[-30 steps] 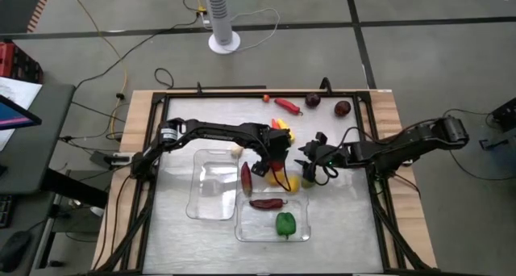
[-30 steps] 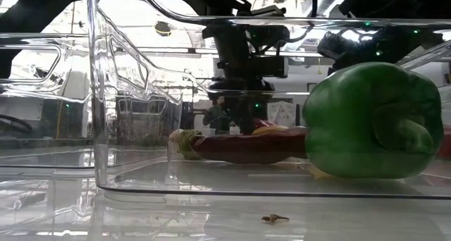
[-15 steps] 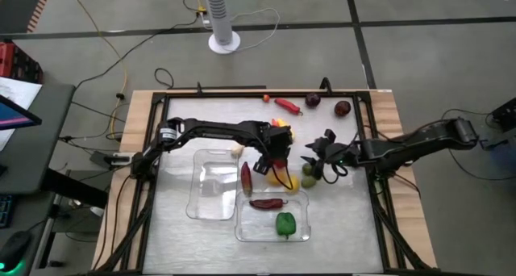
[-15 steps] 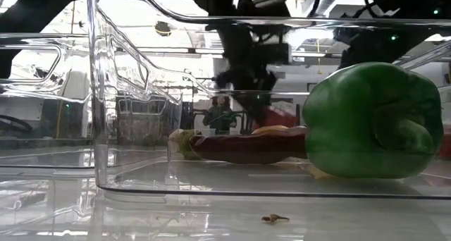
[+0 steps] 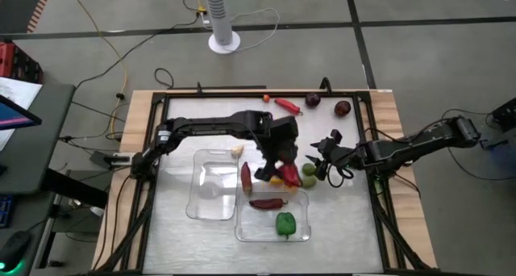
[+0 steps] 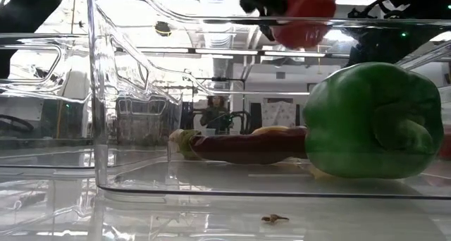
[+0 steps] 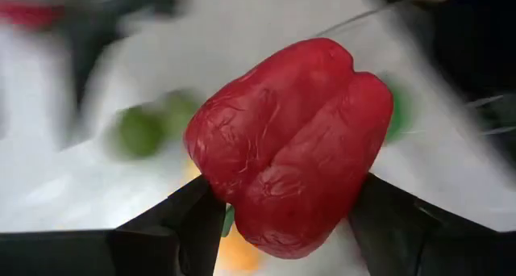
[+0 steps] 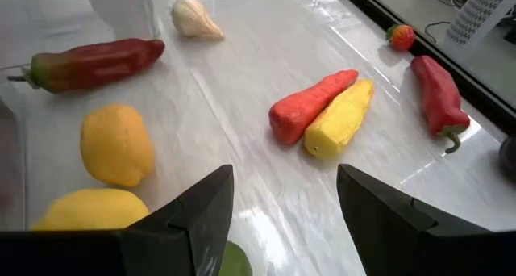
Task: Sort produce into baskets
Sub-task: Put the bottom red bell pepper into the right transparent bin, then put the left yellow lemon into the left transparent bin
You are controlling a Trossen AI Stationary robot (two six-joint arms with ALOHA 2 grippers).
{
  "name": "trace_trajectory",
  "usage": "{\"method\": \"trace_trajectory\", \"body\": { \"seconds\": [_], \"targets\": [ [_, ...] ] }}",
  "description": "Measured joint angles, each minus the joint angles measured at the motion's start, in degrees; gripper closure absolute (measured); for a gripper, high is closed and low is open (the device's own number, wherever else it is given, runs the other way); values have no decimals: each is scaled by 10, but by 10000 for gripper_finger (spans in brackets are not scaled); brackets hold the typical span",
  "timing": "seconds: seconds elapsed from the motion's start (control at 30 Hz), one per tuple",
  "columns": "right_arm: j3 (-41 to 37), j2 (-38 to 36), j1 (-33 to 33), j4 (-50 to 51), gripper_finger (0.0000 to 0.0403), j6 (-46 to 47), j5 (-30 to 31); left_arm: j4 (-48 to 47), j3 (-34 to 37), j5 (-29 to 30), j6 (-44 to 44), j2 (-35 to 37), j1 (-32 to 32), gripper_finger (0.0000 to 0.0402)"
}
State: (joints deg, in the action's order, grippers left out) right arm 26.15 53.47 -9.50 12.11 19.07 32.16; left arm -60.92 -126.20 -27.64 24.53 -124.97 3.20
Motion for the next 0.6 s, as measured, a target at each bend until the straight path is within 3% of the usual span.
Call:
{"method": "trace_trajectory", "body": {
  "seconds": [0.1, 0.23, 0.43, 0.6],
  "targets": [
    [0, 0, -2, -1, 155, 5, 0, -30, -6, -18, -28, 0, -29, 184],
    [0, 0, -8, -3, 155, 10, 1, -77, -5, 11, -60, -1, -78, 178],
    [0, 1, -16, -16, 155, 11, 9, -75, 9, 215, -128, -5, -152, 132],
    [0, 1, -25, -23, 155, 12, 9, -75, 9, 278, -145, -7, -177, 61]
  ]
}}
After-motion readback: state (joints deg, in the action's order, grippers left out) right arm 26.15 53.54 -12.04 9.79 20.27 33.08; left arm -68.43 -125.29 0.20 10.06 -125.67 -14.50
